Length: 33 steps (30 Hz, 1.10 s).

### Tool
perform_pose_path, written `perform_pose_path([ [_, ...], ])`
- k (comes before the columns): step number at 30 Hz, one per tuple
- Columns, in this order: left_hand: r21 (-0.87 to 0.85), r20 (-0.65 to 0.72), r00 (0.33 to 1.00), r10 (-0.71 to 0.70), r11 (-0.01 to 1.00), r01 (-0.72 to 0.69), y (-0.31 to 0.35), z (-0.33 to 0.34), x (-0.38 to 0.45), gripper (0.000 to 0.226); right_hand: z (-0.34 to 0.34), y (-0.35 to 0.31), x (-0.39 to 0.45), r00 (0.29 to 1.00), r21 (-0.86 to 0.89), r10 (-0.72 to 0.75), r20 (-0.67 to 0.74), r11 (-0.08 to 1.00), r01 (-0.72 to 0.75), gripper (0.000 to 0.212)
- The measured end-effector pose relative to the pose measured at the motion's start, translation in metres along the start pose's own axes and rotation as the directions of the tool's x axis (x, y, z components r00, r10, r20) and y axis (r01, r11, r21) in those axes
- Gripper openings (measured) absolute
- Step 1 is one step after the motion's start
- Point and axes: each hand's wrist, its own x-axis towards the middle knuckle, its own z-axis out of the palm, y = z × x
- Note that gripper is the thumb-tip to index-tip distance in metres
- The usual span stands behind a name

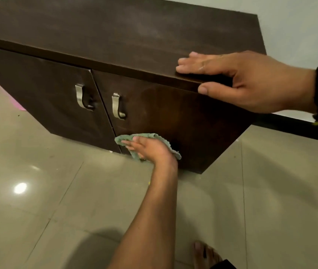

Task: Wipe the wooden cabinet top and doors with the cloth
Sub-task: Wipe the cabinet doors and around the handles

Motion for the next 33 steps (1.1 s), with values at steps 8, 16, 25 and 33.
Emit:
perform_pose_path([
  [8, -0.052, 0.032, 0.977, -0.210, 0.976, 0.212, 0.011, -0.016, 0.044, 0.071, -0.001, -0.006, 0.001, 1.000, -0.013, 0.007, -0.010, 1.000, -0.007, 0.050],
  [16, 0.138, 0.029, 1.000, -0.002, 0.990, -0.002, 0.021, -0.030, 0.021, 0.056, -0.001, -0.005, -0.001, 1.000, 0.015, 0.014, -0.014, 1.000, -0.014, 0.054],
  [25, 0.024, 0.036, 0.999, 0.029, 0.999, -0.029, 0.036, -0.030, 0.025, 0.060, 0.003, -0.001, 0.002, 0.999, 0.026, 0.010, -0.048, 1.000, -0.008, 0.052],
  [33, 0.081, -0.013, 0.964, 0.267, 0.961, -0.265, 0.062, -0.043, 0.043, 0.053, 0.004, 0.004, 0.003, 0.998, 0.036, -0.003, -0.069, 0.999, 0.006, 0.046],
])
